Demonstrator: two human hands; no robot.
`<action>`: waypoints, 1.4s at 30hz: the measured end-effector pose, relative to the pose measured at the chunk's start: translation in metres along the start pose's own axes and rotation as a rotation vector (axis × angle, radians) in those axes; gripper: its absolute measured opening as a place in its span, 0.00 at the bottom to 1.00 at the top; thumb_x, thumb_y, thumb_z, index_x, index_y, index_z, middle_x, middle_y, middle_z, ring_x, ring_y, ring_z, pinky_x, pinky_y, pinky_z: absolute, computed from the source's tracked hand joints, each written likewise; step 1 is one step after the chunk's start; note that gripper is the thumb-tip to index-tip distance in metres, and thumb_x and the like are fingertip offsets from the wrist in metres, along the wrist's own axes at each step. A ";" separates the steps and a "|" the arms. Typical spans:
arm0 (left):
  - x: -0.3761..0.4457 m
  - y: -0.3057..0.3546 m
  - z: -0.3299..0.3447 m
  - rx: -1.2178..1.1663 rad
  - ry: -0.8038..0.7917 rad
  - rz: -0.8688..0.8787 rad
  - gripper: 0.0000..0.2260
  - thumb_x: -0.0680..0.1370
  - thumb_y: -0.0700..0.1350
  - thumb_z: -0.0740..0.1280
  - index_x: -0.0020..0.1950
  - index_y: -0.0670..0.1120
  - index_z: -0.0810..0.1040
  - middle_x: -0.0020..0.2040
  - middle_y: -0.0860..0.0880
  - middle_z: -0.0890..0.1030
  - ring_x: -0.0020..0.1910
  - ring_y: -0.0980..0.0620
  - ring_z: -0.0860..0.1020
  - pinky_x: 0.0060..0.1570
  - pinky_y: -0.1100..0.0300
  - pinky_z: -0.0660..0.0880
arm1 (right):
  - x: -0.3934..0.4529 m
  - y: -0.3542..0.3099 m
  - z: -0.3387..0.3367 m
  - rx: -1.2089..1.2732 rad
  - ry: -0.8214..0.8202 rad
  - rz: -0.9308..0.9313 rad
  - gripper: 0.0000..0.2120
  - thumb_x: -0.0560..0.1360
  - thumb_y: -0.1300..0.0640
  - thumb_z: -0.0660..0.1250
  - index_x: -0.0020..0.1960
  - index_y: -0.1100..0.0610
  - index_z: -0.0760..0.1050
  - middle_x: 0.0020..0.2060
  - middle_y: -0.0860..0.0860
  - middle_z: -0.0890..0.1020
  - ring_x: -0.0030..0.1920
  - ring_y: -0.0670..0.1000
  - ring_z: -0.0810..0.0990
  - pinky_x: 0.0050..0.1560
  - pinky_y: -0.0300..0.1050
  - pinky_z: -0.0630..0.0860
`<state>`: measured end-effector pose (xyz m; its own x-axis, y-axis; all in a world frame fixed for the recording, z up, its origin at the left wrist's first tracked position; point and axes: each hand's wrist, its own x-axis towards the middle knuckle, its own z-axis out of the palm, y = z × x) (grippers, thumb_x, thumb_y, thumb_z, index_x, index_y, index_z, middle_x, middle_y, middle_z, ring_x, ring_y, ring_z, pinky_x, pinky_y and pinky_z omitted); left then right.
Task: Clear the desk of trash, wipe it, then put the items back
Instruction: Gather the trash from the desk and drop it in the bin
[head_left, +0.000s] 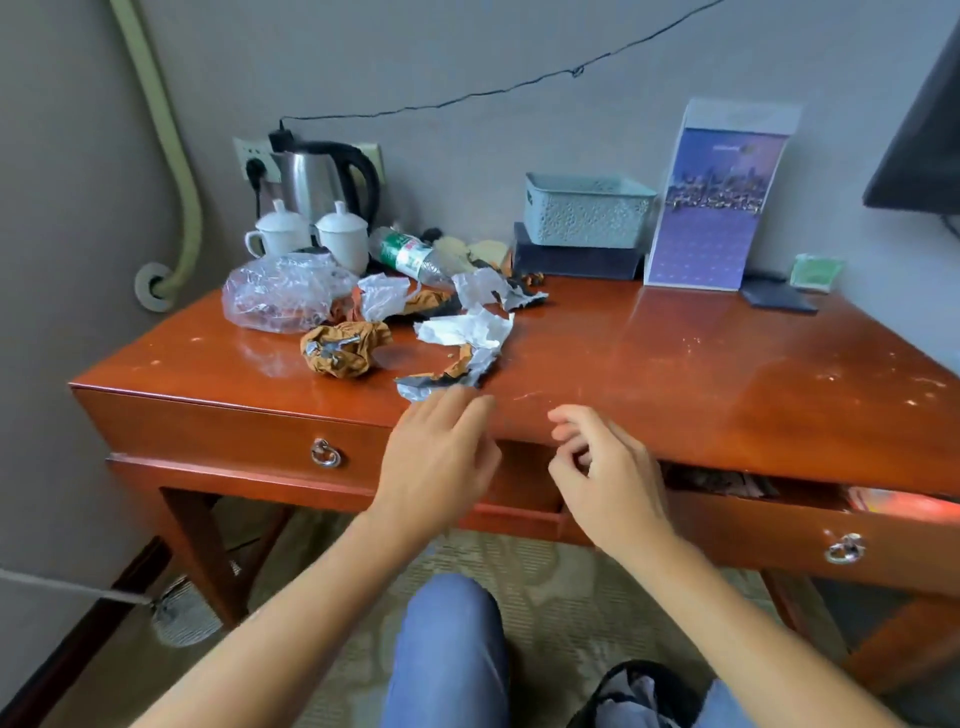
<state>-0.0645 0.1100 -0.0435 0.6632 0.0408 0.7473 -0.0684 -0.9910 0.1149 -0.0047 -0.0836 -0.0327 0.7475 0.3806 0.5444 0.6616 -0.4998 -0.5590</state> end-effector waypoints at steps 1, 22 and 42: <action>0.014 -0.015 0.000 0.050 -0.026 -0.035 0.15 0.74 0.45 0.68 0.60 0.43 0.80 0.53 0.45 0.79 0.51 0.41 0.78 0.46 0.47 0.76 | 0.015 -0.006 0.005 0.005 -0.020 -0.009 0.18 0.74 0.64 0.69 0.62 0.51 0.79 0.50 0.44 0.82 0.47 0.44 0.78 0.50 0.45 0.78; 0.053 -0.085 0.042 -0.019 -0.153 -0.215 0.13 0.76 0.48 0.68 0.59 0.53 0.83 0.49 0.53 0.80 0.49 0.47 0.78 0.43 0.51 0.77 | 0.233 0.003 0.133 -0.439 -0.516 0.121 0.11 0.77 0.48 0.69 0.58 0.47 0.82 0.60 0.55 0.83 0.61 0.60 0.79 0.52 0.47 0.75; 0.029 0.004 0.010 -0.259 -0.116 -0.243 0.22 0.75 0.54 0.60 0.68 0.52 0.75 0.58 0.55 0.81 0.52 0.52 0.79 0.43 0.57 0.74 | 0.004 0.068 -0.074 0.334 0.011 0.463 0.18 0.71 0.67 0.71 0.37 0.44 0.85 0.46 0.43 0.83 0.47 0.44 0.81 0.48 0.45 0.76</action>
<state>-0.0386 0.1060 -0.0279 0.7627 0.2414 0.6001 -0.0753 -0.8883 0.4530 0.0390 -0.1737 -0.0228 0.9646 0.1710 0.2010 0.2491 -0.3384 -0.9075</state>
